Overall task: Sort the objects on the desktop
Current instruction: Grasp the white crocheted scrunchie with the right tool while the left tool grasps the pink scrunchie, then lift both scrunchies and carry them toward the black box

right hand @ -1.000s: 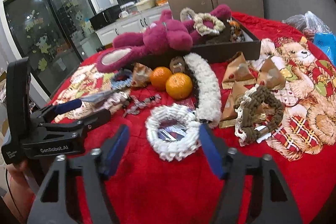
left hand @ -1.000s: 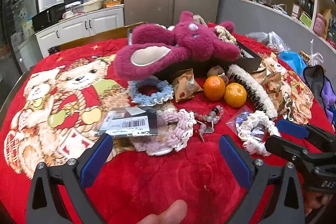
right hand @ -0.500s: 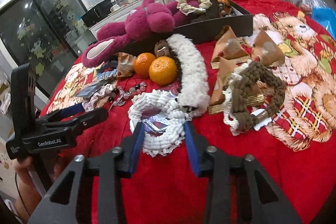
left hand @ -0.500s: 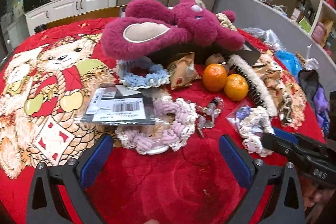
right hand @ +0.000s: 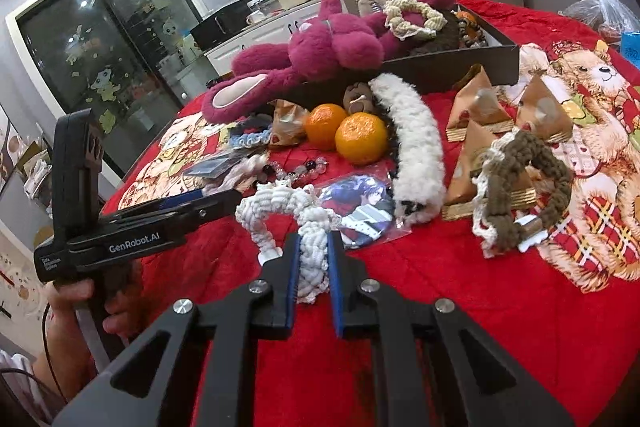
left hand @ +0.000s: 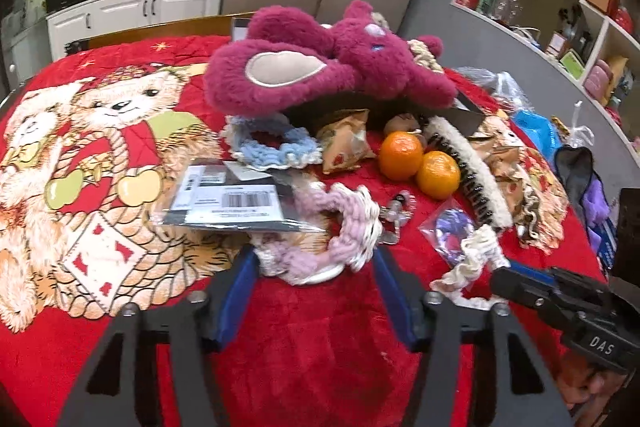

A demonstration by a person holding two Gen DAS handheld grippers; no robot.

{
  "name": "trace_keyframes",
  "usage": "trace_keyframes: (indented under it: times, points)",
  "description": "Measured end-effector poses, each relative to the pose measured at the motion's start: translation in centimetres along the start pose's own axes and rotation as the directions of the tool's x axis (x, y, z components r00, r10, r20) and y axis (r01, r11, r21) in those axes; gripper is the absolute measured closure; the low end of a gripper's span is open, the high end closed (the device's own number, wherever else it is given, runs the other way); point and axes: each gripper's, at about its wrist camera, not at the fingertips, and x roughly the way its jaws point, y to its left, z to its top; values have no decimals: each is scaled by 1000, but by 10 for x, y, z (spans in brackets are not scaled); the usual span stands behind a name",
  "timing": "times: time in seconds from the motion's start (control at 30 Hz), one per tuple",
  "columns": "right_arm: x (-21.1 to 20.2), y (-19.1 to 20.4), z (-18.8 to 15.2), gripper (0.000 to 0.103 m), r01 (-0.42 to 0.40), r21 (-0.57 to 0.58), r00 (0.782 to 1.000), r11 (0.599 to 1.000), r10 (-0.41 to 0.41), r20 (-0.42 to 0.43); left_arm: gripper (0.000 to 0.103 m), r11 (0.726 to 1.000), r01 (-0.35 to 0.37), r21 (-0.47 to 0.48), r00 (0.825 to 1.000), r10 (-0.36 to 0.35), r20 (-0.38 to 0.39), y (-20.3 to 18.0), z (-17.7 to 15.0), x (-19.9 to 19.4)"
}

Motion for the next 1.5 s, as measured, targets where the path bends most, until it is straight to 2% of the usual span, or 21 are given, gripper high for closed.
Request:
trace_keyframes:
  times: [0.07, 0.13, 0.17, 0.2, 0.5, 0.8, 0.87, 1.03, 1.27, 1.5]
  points:
    - [0, -2, -1, 89, -20, 16, 1000, 1000, 20, -3, 62, 1000, 9, 1, 1000, -9, -1, 1, 1, 1]
    - [0, -4, -1, 89, -28, 26, 1000, 999, 28, -2, 66, 1000, 24, 3, 1000, -24, -3, 3, 0, 0]
    - [1, -5, -1, 89, -30, 29, 1000, 999, 30, -3, 76, 1000, 27, 7, 1000, -26, -6, 2, 0, 1]
    - [1, -5, -1, 89, -28, 31, 1000, 999, 29, -4, 80, 999, 30, 12, 999, -30, -9, 1, 0, 1]
    - [1, -6, -2, 89, -34, 41, 999, 999, 34, -6, 82, 997, 52, 59, 999, -53, 4, -12, -3, -4]
    - [-6, -6, -2, 89, -52, 36, 998, 998, 51, 20, 82, 992, 40, 117, 998, -45, 41, -26, -5, -14]
    - [-9, -3, -2, 89, -31, 23, 999, 999, 30, 32, 82, 992, 44, 119, 998, -49, 46, -27, -5, -17]
    - [-26, 5, 0, 89, -36, -3, 996, 999, 36, 79, 82, 992, 50, 114, 996, -58, 63, -29, -4, -24]
    - [-55, 15, 5, 89, -43, -25, 987, 999, 46, 157, 82, 990, 41, 131, 990, -58, 129, -34, -1, -51]
    - [-87, 34, 11, 89, -43, -73, 967, 996, 60, 249, 82, 991, 38, 128, 981, -62, 183, -38, 2, -76]
